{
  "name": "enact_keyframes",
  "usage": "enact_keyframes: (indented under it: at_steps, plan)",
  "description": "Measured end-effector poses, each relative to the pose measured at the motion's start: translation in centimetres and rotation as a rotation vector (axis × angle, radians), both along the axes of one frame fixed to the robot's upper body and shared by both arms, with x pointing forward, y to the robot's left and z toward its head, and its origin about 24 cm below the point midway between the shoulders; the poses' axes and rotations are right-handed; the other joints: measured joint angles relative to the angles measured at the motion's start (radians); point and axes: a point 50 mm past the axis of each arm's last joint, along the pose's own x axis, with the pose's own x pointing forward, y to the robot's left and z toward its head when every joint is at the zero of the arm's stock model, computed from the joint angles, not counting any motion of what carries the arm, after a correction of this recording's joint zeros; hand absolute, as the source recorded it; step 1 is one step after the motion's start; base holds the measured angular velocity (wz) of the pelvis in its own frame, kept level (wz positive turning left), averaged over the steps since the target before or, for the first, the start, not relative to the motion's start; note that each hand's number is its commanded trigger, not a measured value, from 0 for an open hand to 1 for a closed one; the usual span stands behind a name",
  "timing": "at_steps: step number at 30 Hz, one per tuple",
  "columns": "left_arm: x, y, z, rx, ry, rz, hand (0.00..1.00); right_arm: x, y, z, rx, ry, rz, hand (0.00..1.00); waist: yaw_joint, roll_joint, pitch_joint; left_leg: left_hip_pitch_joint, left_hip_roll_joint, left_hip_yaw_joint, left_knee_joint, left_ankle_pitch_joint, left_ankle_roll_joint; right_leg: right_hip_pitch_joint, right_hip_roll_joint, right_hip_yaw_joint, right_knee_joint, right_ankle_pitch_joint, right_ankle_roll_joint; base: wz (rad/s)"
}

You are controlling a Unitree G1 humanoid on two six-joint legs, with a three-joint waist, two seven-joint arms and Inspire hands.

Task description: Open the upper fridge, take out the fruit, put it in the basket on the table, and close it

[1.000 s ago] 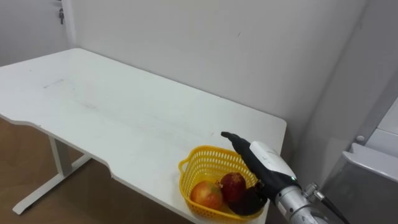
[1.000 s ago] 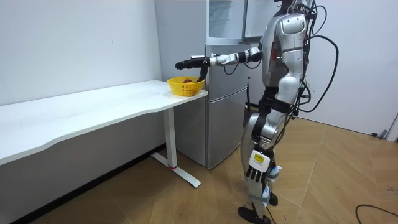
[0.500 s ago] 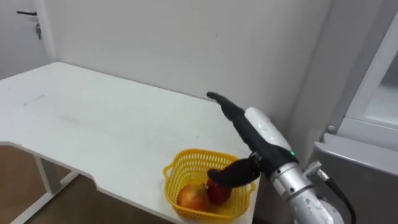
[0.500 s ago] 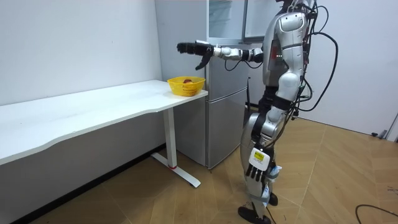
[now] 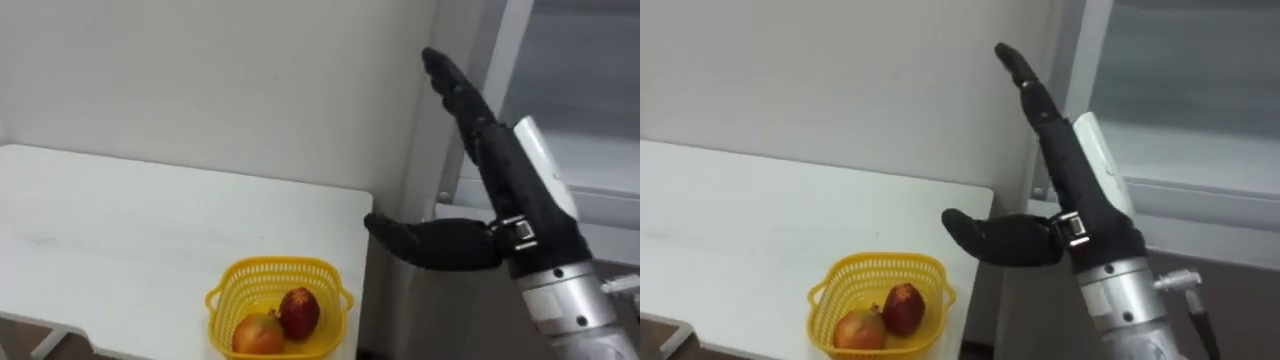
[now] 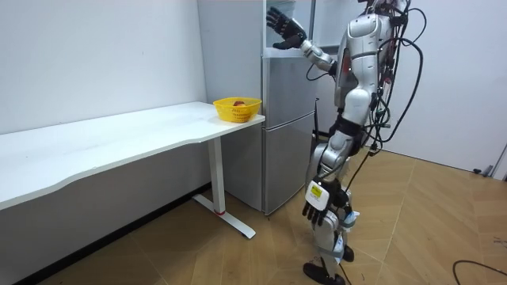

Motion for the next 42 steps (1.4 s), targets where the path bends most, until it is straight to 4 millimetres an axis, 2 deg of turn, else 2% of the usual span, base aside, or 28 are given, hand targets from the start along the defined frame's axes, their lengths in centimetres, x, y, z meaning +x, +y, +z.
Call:
enact_keyframes:
  at_steps: [2,3,6,8,9,13,17,22,28,36,42]
  plan:
    - [-0.1,0.0,0.0,-0.002,-0.004,0.002,0.00,-0.8,-0.6,0.1,0.029,-0.025,-0.016,0.00,-0.012,0.010,0.0006,0.013,0.000,0.017,-0.007,0.000,0.000,0.003,0.004,0.018,-0.002,0.001,0.000,-0.25]
    - [-0.3,0.0,0.0,-0.002,-0.001,0.005,0.00,-1.2,-0.9,0.3,0.050,-0.042,-0.021,0.00,-0.026,0.011,-0.0034,0.018,-0.001,0.028,-0.014,0.000,0.000,0.001,0.005,0.024,-0.002,0.001,0.000,-0.24]
    - [-0.8,-0.2,-0.1,0.007,0.000,0.011,0.00,-1.7,-1.7,0.7,0.090,-0.090,-0.064,0.00,-0.055,0.022,-0.0064,0.035,0.002,0.051,-0.026,0.000,0.000,0.003,0.008,0.045,-0.003,0.001,0.000,-0.25]
    - [-0.7,-0.3,-0.1,0.010,-0.005,0.012,0.00,-2.0,-2.3,0.8,0.109,-0.107,-0.096,0.00,-0.060,0.030,-0.0046,0.046,0.005,0.072,-0.035,0.000,0.000,0.001,0.011,0.058,-0.003,0.003,0.000,-0.25]
    - [-0.7,-0.3,-0.1,0.011,-0.008,0.012,0.00,-2.1,-2.6,0.6,0.128,-0.112,-0.122,0.00,-0.074,0.033,-0.0047,0.046,0.010,0.073,-0.035,0.000,0.000,0.001,0.011,0.058,-0.003,0.003,0.000,-0.13]
    - [-0.7,-0.3,-0.1,0.016,-0.012,0.013,0.00,-2.6,-3.8,0.2,0.172,-0.129,-0.212,0.00,-0.080,0.038,-0.0042,0.047,0.014,0.094,-0.040,-0.001,-0.001,-0.008,0.019,0.081,-0.001,0.005,-0.002,-0.15]
    - [-1.1,-0.4,-0.2,0.028,-0.005,0.024,0.00,-3.1,-4.9,0.2,0.227,-0.175,-0.289,0.00,-0.104,0.043,-0.0034,0.046,0.013,0.097,-0.045,-0.001,-0.002,-0.019,0.022,0.087,0.006,0.005,-0.003,-0.05]
    - [-1.3,-0.7,-0.3,0.032,0.000,0.029,0.00,-3.8,-6.0,0.2,0.289,-0.226,-0.376,0.00,-0.117,0.039,-0.0038,0.046,0.012,0.100,-0.045,-0.001,-0.002,-0.023,0.023,0.102,0.006,0.005,-0.003,-0.04]
    - [-1.1,-0.7,-0.3,0.040,-0.009,0.030,0.00,-4.5,-6.9,-1.7,0.324,-0.166,-0.452,0.00,-0.127,0.042,-0.0046,0.047,0.012,0.115,-0.041,-0.001,-0.002,-0.034,0.024,0.112,0.010,0.006,-0.003,-0.05]
    - [-1.2,-0.7,-0.3,0.040,0.002,0.037,0.00,-4.8,-8.2,-5.3,0.388,0.019,-0.515,0.00,-0.129,0.050,-0.0063,0.059,0.013,0.125,-0.051,-0.001,-0.002,-0.030,0.026,0.116,-0.002,0.006,-0.003,-0.02]
    - [-1.3,-0.7,-0.3,0.041,0.007,0.038,0.00,-4.6,-8.7,-6.6,0.401,0.072,-0.553,0.00,-0.133,0.050,-0.0068,0.051,0.013,0.126,-0.052,-0.001,-0.002,-0.036,0.027,0.117,-0.004,0.006,-0.003,0.00]
